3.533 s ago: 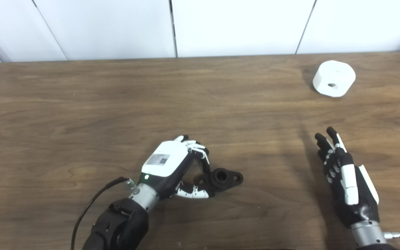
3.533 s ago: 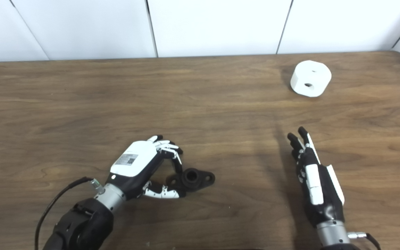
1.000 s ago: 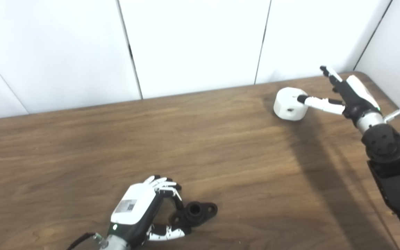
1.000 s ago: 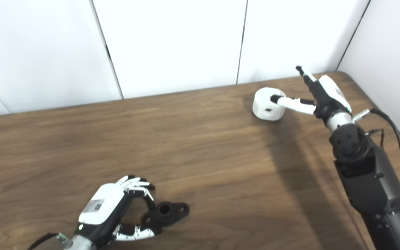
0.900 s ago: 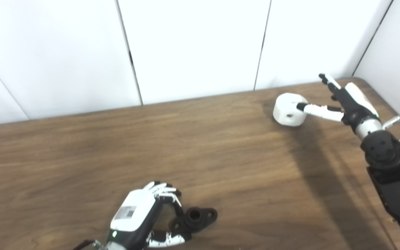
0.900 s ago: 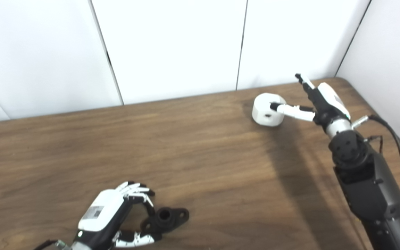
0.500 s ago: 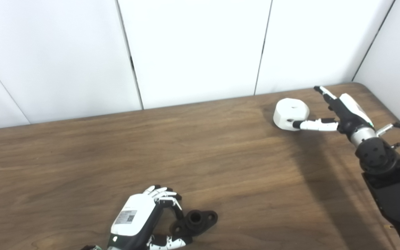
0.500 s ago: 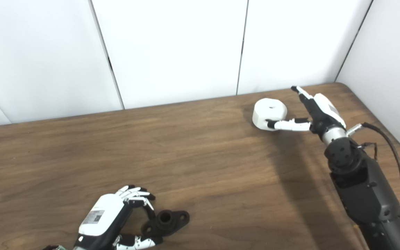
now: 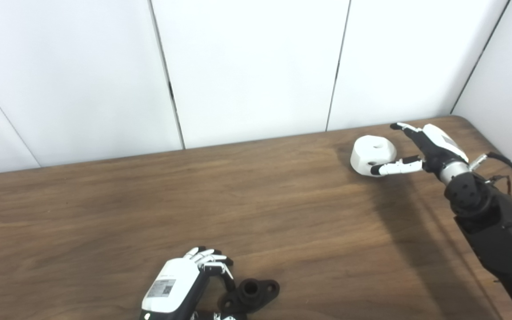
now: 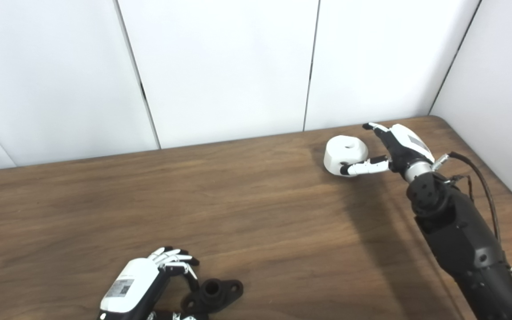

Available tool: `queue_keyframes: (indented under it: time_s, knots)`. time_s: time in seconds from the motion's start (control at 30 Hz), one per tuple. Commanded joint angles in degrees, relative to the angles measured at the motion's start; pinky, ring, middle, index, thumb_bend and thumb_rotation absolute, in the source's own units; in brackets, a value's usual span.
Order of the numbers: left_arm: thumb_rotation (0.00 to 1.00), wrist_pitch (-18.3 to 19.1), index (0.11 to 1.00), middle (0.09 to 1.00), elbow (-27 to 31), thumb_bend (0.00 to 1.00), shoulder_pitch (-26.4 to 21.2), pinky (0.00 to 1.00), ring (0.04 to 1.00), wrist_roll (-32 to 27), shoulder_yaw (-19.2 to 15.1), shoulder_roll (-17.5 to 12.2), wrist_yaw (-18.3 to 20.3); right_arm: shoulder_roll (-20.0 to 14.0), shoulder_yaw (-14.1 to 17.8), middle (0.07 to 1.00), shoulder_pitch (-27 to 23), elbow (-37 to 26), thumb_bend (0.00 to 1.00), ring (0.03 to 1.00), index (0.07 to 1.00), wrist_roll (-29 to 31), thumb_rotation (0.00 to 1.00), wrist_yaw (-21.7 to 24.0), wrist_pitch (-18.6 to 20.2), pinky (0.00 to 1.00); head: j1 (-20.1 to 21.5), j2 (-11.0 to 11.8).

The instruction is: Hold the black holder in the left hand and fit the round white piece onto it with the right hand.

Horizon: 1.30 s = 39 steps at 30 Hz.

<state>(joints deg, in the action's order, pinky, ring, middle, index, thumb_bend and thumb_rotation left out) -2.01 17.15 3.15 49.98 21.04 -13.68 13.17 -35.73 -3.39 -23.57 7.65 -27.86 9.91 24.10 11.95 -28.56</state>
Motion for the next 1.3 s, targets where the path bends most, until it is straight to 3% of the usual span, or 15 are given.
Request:
queue_keyframes:
  time_s: [0.0,0.63,0.7,1.27]
  knots:
    - [0.05,1.19,0.486,0.773,-0.62,0.52,0.49,0.93,0.857,1.62,0.49,-0.86,1.46,-1.97,0.14,0.945,-3.38,-0.05,0.84,0.985,0.882,-0.97,0.39,-0.70,-1.32,1.00,-0.06,-0.08]
    - [0.05,0.95,0.487,0.776,-0.42,0.52,0.66,0.93,0.858,1.90,0.67,-1.08,1.37,-2.04,-1.46,0.946,-8.26,5.80,0.82,0.988,0.792,-1.53,0.35,-0.47,-0.92,0.99,0.00,-0.10]
    - [0.05,1.13,0.487,0.777,-0.14,0.52,0.67,0.93,0.858,2.14,0.71,-1.13,1.63,-2.08,-1.66,0.940,-8.51,6.01,0.82,0.985,0.782,-1.62,0.35,-0.45,-0.86,0.98,-0.39,-0.93]
    - [0.05,1.80,0.487,0.788,0.84,0.52,1.06,0.93,0.871,2.71,0.95,-0.89,1.88,-2.74,-3.78,0.913,-10.07,9.30,0.84,0.957,0.747,-2.14,0.38,0.15,-1.99,0.95,-1.60,-1.56]
